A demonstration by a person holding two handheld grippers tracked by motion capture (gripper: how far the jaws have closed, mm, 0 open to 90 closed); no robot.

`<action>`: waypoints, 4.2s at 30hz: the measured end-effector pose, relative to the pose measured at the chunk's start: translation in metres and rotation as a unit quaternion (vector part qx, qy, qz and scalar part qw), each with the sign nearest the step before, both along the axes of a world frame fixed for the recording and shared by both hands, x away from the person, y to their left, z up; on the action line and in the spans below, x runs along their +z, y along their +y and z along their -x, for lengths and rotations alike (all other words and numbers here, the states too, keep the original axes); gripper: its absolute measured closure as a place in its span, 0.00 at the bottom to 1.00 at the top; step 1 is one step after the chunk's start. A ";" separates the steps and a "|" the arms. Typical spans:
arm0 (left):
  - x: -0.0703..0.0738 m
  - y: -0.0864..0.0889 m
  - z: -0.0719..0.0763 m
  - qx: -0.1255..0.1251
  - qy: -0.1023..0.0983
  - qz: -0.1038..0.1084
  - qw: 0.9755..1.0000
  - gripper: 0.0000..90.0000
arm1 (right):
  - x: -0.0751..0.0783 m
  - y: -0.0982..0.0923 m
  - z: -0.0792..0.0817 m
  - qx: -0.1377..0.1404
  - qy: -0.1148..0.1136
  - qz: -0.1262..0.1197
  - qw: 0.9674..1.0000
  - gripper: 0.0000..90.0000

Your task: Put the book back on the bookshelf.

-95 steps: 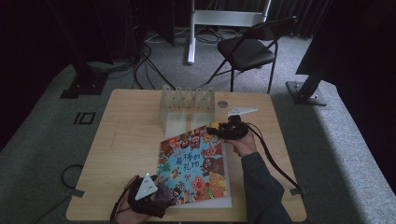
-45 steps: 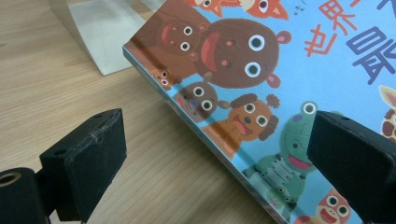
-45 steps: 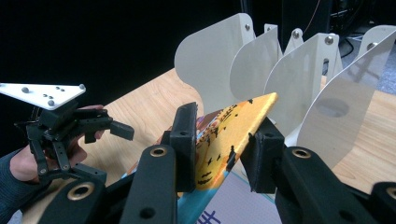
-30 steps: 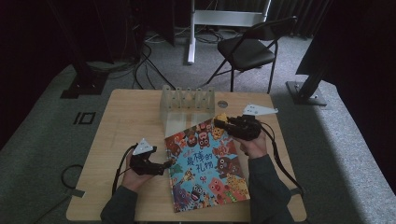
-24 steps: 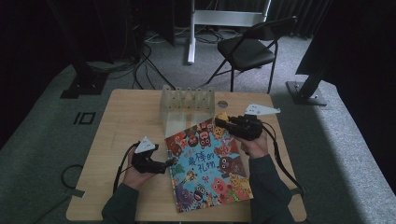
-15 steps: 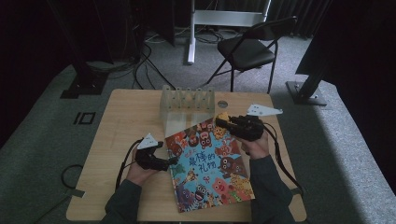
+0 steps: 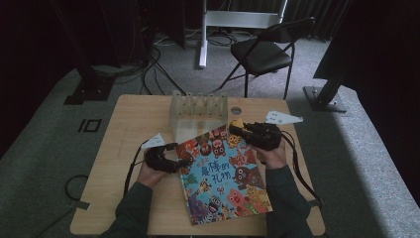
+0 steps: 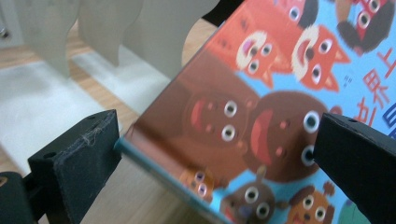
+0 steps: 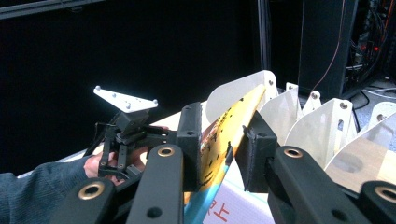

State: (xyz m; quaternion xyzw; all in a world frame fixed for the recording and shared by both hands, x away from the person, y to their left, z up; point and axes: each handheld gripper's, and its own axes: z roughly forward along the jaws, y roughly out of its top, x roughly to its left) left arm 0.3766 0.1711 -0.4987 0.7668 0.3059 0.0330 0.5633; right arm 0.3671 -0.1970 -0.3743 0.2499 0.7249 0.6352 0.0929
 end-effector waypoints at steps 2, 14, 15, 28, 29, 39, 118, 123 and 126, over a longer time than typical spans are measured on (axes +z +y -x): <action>0.001 -0.002 -0.002 -0.008 0.006 0.007 1.000 0.01 | 0.000 0.000 0.000 0.002 -0.003 -0.002 1.000 0.81; 0.007 -0.005 -0.003 -0.008 0.034 0.017 0.999 0.03 | 0.000 -0.002 -0.002 0.012 -0.007 -0.014 1.000 0.81; 0.008 -0.004 -0.003 -0.004 0.035 0.017 0.999 0.05 | -0.001 -0.004 -0.003 0.012 -0.005 -0.012 1.000 0.81; 0.013 0.006 -0.004 0.018 0.054 0.043 0.997 0.28 | -0.005 -0.013 -0.005 -0.013 -0.021 0.045 0.999 0.78; 0.014 0.007 -0.004 0.018 0.054 0.045 0.997 0.30 | -0.005 -0.013 -0.005 -0.013 -0.024 0.048 0.998 0.78; 0.024 0.012 -0.002 0.026 0.050 0.050 0.997 0.37 | 0.005 -0.012 0.000 -0.013 -0.043 0.074 0.996 0.74; 0.109 0.001 0.028 -0.057 -0.144 0.022 0.988 0.57 | -0.012 -0.040 0.007 -0.103 -0.073 0.087 0.988 0.57; 0.107 0.004 0.028 -0.059 -0.138 0.034 0.988 0.62 | -0.016 -0.046 0.007 -0.106 -0.067 0.084 0.988 0.57; 0.105 0.005 0.028 -0.058 -0.140 0.035 0.988 0.64 | -0.018 -0.047 0.007 -0.107 -0.066 0.085 0.988 0.57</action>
